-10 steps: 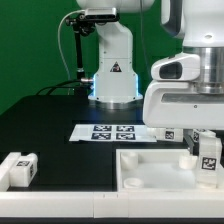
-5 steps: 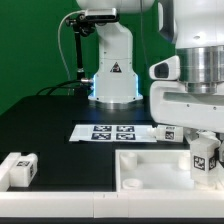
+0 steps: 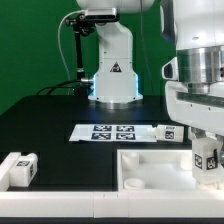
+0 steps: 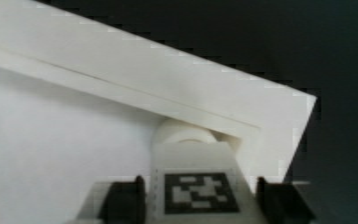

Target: Assemble one leg

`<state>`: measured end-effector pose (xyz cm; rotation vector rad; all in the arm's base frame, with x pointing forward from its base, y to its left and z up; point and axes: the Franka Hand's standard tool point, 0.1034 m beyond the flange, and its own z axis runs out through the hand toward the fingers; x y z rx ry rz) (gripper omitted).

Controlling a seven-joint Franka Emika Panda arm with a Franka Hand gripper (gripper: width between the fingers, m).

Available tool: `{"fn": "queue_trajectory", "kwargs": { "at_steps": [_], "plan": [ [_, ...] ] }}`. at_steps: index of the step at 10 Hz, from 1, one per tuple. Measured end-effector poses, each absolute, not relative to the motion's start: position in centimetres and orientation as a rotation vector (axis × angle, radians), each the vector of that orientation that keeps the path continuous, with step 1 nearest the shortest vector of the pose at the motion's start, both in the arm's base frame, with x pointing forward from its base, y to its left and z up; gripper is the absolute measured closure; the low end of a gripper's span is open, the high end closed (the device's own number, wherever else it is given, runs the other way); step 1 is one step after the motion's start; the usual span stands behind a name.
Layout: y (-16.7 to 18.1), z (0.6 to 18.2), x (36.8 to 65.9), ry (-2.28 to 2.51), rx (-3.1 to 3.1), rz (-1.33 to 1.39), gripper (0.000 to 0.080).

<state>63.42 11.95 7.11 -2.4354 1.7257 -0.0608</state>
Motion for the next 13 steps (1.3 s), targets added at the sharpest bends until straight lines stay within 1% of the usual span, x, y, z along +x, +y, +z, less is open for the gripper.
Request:
{"fn": "queue_trajectory", "kwargs": {
  "at_steps": [1,2,3,7,8,9,13],
  "plan": [
    [12.03,7.10,63.38,1.547,-2.563,-0.077,0.0400],
    [12.14,7.17,63.39,1.367,-2.668,-0.087,0.0265],
    [12.13,7.21,63.34,1.261,-2.721,-0.094,0.0170],
    [12.01,7.10,63.26,1.225,-2.739,-0.095,0.0151],
    [12.02,7.11,63.29,1.164,-2.772,-0.100,0.0150],
    [12.12,7.19,63.50,0.902,-2.883,-0.115,0.0150],
    [11.78,6.98,63.37,0.833,-2.905,-0.129,0.0150]
  ]
}}
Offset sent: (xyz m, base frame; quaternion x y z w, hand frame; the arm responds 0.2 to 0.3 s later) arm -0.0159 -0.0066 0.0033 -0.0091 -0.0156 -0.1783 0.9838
